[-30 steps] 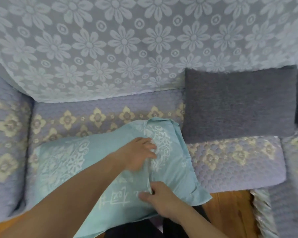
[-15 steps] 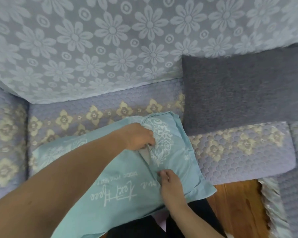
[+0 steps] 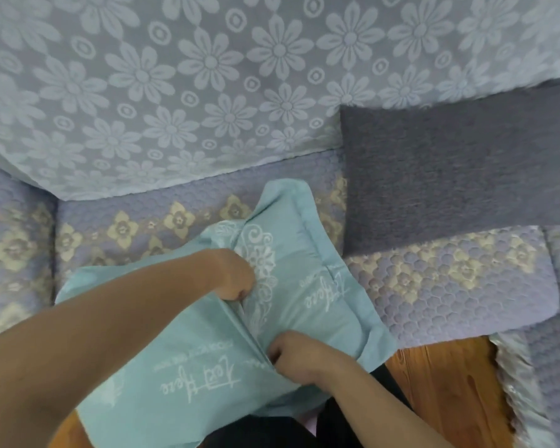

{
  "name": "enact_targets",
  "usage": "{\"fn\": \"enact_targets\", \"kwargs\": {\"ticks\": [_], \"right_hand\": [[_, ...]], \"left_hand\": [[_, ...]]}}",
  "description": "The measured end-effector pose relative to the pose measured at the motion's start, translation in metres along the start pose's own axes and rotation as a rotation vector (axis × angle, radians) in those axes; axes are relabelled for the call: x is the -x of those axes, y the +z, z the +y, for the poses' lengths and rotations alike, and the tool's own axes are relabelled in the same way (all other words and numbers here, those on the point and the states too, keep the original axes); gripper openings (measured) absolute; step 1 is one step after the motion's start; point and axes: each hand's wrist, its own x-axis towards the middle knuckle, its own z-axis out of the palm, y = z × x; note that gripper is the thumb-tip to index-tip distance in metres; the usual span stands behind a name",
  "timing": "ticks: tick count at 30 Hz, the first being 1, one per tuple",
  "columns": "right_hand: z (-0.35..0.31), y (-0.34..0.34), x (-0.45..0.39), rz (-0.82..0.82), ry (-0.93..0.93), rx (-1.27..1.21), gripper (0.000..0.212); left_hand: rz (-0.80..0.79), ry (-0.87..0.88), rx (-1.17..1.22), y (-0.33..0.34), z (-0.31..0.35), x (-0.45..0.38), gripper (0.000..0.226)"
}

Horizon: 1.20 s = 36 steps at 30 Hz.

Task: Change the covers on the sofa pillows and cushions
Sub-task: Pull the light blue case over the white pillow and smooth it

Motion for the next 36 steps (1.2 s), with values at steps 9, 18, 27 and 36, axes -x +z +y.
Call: {"fn": "enact_targets", "kwargs": {"ticks": [9,18,27,36], "right_hand": [[0.053,0.011,0.01,0.382,-0.1,-0.506,0.029],[0.079,0.023,-0.03,0.824,0.263,-0.339,0.021],[0.087,0.014,-0.049,0.725,0.246,-0.034,0.023],[0.1,0.061,-0.039,0.646,0.468,-0.801,0.065]], "left_hand": [[0.228,-0.034,0.112,-0.057,-0.046,0.026,0.025],[0.905,-0.406,0.392,-0.006,0.06,-0.054,0.039],[0.931,-0.926,1.282,0.184,0.194,0.022,0.038],[0.911,-0.605,3.457,0.219,0.197,0.028,0.05]]}}
